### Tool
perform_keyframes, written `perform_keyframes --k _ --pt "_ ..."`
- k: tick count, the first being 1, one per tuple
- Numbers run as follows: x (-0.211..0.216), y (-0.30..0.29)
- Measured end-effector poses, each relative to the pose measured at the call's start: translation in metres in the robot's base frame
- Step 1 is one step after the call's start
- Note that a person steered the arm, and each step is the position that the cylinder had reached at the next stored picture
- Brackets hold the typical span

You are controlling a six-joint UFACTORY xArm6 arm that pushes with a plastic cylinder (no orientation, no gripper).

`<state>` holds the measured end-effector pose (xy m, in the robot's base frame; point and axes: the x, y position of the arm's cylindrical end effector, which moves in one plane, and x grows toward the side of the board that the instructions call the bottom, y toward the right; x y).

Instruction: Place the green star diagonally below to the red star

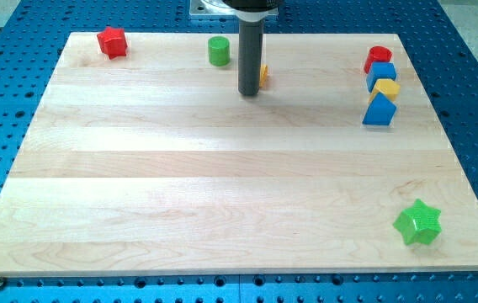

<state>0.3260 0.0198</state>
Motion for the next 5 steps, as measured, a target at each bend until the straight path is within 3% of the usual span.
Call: perform_keyframes --k 2,4,5 --pt "-0.014 0.056" --pt "-0.029 -0.013" --pt "-0.002 0.077"
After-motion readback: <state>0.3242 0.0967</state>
